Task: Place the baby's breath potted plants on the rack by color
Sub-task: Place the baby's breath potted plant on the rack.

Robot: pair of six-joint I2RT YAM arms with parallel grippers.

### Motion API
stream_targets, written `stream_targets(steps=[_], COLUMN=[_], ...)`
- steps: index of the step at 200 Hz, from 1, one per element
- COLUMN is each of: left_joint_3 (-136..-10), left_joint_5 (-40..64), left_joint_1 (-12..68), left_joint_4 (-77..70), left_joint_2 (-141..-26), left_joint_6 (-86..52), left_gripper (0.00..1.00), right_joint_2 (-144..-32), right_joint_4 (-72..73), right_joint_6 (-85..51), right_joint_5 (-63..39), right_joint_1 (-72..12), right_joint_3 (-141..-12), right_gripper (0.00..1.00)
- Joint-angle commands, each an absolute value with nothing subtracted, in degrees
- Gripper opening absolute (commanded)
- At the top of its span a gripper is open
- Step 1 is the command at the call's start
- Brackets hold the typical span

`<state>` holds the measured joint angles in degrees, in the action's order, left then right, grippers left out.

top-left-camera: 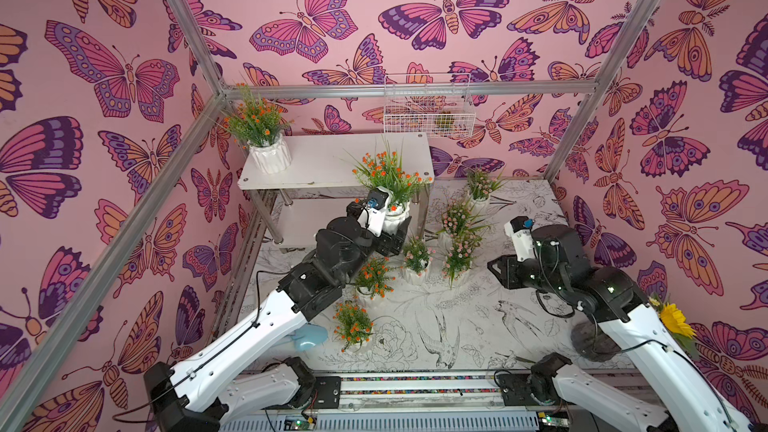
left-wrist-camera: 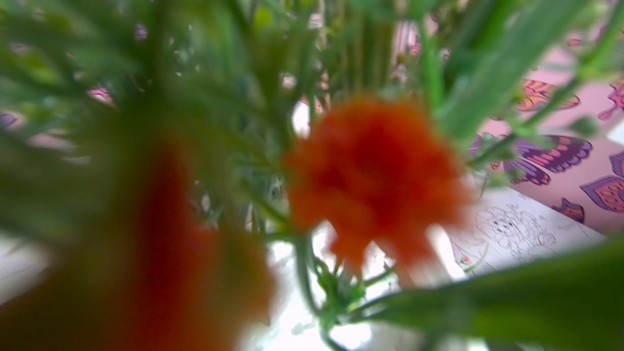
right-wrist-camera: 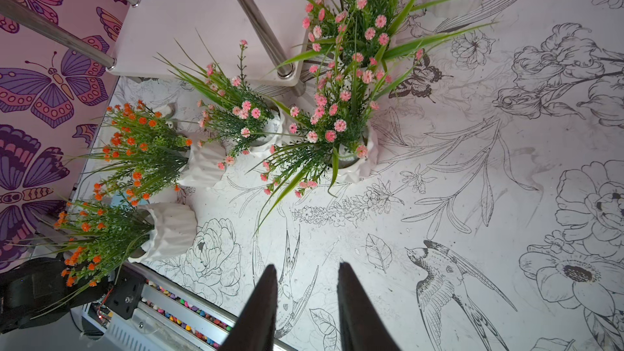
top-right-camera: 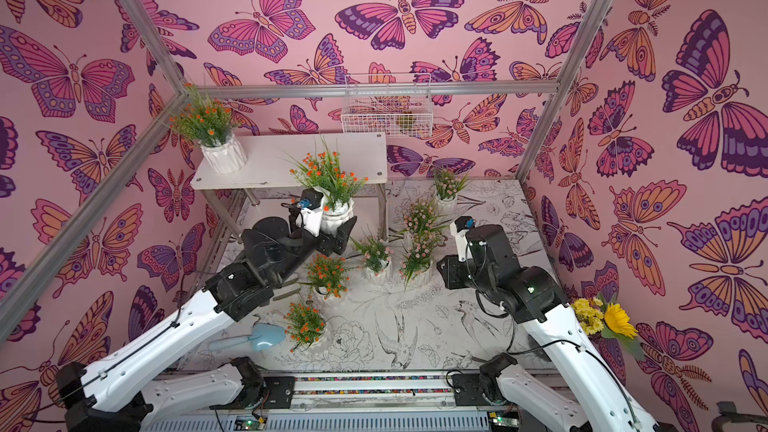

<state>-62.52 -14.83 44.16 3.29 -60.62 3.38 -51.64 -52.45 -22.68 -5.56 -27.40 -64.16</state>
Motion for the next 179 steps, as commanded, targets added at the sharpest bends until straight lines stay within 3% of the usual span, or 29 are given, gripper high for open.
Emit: stream_targets(steps=[1,179], left_joint_3=[-66.2,-83.97], left_joint_5=[-14.42,-14.66], left_joint_1=[42.14,20.63], left_joint_4=[0.62,0.93], left_joint_2=[-58.72,-74.18], left_joint_6=[2.39,-4.89], left_gripper=[0.67,0.65], right_joint_2=[-52.12,-48.63], right_joint_4=[-51.86,-52.54], right_joint_6=[-22.91,-23.46], right_joint_5=[-6.23,-6.77], right_joint_1=[-26.98,-26.88], right_joint_3=[-63.69,-61.35], right_gripper=[0.32,0.32])
